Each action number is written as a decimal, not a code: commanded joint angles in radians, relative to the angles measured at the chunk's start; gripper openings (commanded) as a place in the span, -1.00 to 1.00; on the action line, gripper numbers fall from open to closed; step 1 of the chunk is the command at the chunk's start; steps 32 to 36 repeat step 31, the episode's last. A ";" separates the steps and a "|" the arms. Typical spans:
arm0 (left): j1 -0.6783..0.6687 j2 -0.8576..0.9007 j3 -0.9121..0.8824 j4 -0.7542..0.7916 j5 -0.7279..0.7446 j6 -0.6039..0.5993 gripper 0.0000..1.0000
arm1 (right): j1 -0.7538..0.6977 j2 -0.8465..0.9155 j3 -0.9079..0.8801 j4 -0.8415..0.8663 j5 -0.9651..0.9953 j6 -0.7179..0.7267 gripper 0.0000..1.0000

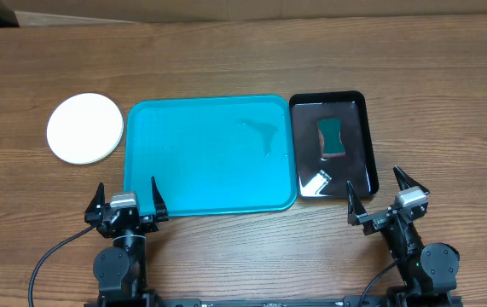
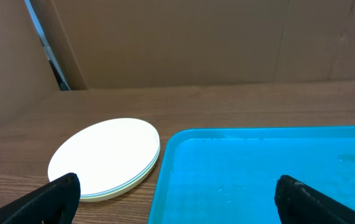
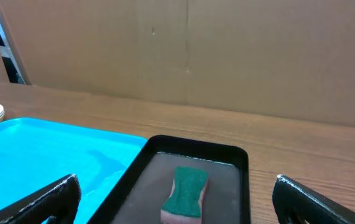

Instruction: Clean dirty plates on tray and stack at the side

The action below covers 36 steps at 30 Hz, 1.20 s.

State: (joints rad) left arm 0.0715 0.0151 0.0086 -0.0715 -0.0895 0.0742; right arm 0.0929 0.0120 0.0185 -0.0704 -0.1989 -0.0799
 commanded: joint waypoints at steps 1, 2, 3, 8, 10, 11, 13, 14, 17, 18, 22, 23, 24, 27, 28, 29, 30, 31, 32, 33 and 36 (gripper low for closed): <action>-0.001 -0.011 -0.004 0.001 0.012 -0.003 0.99 | -0.004 -0.009 -0.011 0.005 0.003 -0.006 1.00; -0.001 -0.011 -0.004 0.001 0.012 -0.003 0.99 | -0.004 -0.009 -0.011 0.005 0.003 -0.006 1.00; -0.001 -0.011 -0.004 0.001 0.012 -0.003 1.00 | -0.004 -0.009 -0.011 0.005 0.003 -0.006 1.00; -0.001 -0.011 -0.004 0.001 0.012 -0.003 1.00 | -0.004 -0.009 -0.011 0.005 0.003 -0.006 1.00; -0.001 -0.011 -0.004 0.001 0.012 -0.003 1.00 | -0.004 -0.009 -0.011 0.005 0.003 -0.006 1.00; -0.001 -0.011 -0.004 0.001 0.012 -0.003 0.99 | -0.004 -0.009 -0.011 0.005 0.003 -0.006 1.00; -0.001 -0.011 -0.004 0.001 0.012 -0.003 1.00 | -0.004 -0.009 -0.011 0.005 0.003 -0.006 1.00; -0.001 -0.011 -0.004 0.001 0.012 -0.003 1.00 | -0.004 -0.009 -0.011 0.005 0.003 -0.006 1.00; -0.001 -0.011 -0.004 0.001 0.012 -0.003 1.00 | -0.004 -0.009 -0.011 0.005 0.003 -0.006 1.00; -0.001 -0.011 -0.004 0.001 0.012 -0.003 1.00 | -0.004 -0.009 -0.011 0.005 0.003 -0.006 1.00; -0.001 -0.011 -0.004 0.001 0.012 -0.003 1.00 | -0.004 -0.009 -0.011 0.005 0.003 -0.006 1.00; -0.001 -0.011 -0.004 0.001 0.012 -0.003 1.00 | -0.004 -0.009 -0.011 0.005 0.003 -0.006 1.00; -0.001 -0.011 -0.004 0.001 0.012 -0.003 1.00 | -0.004 -0.009 -0.011 0.005 0.003 -0.006 1.00; -0.001 -0.011 -0.004 0.001 0.012 -0.003 0.99 | -0.004 -0.009 -0.011 0.005 0.003 -0.006 1.00; -0.001 -0.011 -0.004 0.001 0.012 -0.003 0.99 | -0.004 -0.009 -0.011 0.005 0.003 -0.006 1.00; -0.001 -0.011 -0.004 0.001 0.012 -0.003 0.99 | -0.004 -0.009 -0.011 0.005 0.003 -0.006 1.00; -0.001 -0.011 -0.004 0.001 0.012 -0.003 1.00 | -0.004 -0.009 -0.011 0.005 0.003 -0.006 1.00; -0.001 -0.011 -0.004 0.001 0.012 -0.003 1.00 | -0.004 -0.009 -0.011 0.005 0.003 -0.006 1.00; -0.001 -0.011 -0.004 0.001 0.012 -0.003 1.00 | -0.004 -0.009 -0.011 0.005 0.003 -0.006 1.00; -0.001 -0.011 -0.004 0.001 0.012 -0.003 1.00 | -0.004 -0.009 -0.011 0.005 0.003 -0.006 1.00; -0.001 -0.011 -0.004 0.001 0.012 -0.003 1.00 | -0.004 -0.009 -0.011 0.005 0.003 -0.006 1.00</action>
